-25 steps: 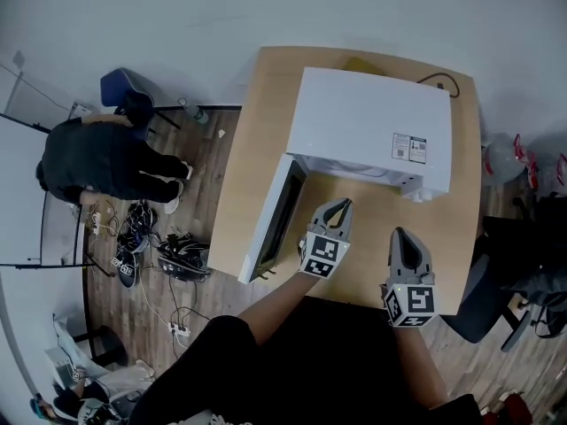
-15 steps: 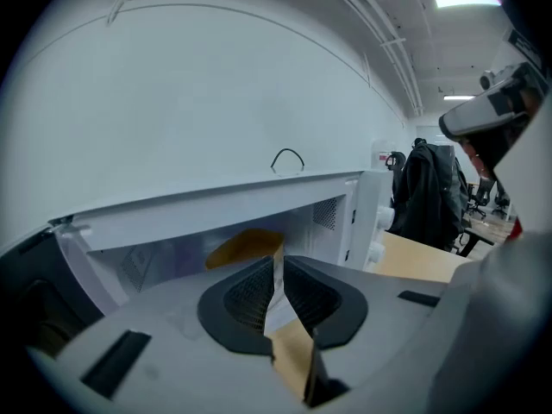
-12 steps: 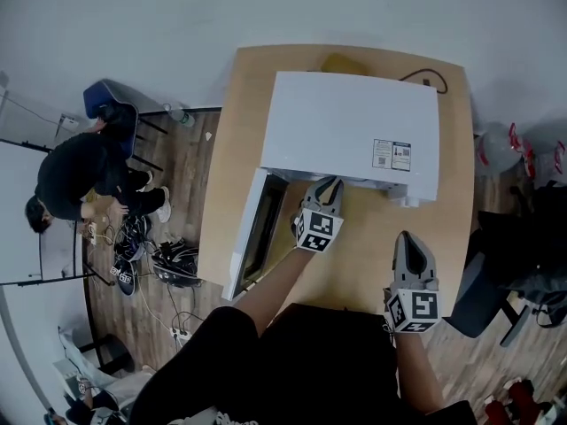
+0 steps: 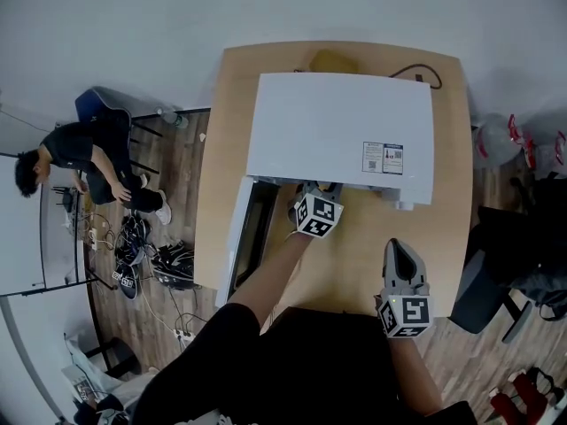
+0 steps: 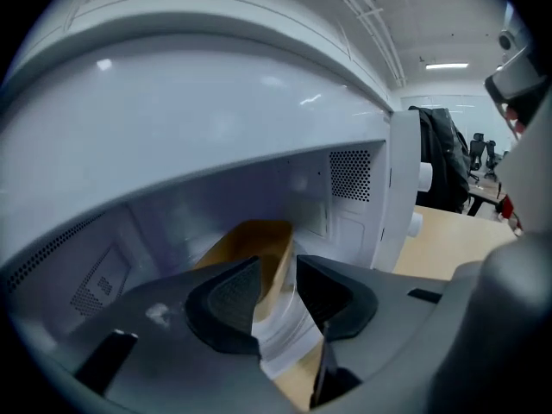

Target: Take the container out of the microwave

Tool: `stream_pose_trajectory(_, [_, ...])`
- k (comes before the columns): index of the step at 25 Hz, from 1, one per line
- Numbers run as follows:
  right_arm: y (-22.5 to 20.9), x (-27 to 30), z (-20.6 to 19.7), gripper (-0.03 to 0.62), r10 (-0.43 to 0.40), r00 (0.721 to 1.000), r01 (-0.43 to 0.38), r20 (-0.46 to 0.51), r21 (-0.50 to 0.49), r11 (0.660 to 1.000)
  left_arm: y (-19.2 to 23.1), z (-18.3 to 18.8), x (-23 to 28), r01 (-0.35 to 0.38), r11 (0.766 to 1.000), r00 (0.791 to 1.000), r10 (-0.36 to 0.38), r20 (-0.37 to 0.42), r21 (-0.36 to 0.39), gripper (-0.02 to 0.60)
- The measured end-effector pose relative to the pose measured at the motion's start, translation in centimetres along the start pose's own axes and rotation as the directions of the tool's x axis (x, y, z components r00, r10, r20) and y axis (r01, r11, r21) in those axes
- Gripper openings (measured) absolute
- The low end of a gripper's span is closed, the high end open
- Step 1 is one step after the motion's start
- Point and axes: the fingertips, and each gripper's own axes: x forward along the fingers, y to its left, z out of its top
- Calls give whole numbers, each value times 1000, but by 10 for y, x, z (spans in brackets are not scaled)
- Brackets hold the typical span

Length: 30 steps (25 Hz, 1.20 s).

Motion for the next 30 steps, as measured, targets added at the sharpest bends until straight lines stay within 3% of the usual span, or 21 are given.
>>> stream_pose_trajectory(9, [-22,-4,-10,58,-30,999,29,-28,-6,1000,-2,-9,23,23,998,996,-18,-88,65,115])
stream_pose_trajectory(21, [-24,-10,-18,60,-40,998,40,-38,-1,999,4,-24,41,-7,995,988,21,-154,96,137])
stream_pose_trajectory(25, [-25,-11,-17,60,-42,998,42,-36,-3,999,8,-30,40,-34,993,981,55,-189,112,64])
stream_pose_trajectory(30, [-29,-14,-16,59,-56,998,56,-32,-6,998,8,-29,37,-36,994,982,54,-179,104,40])
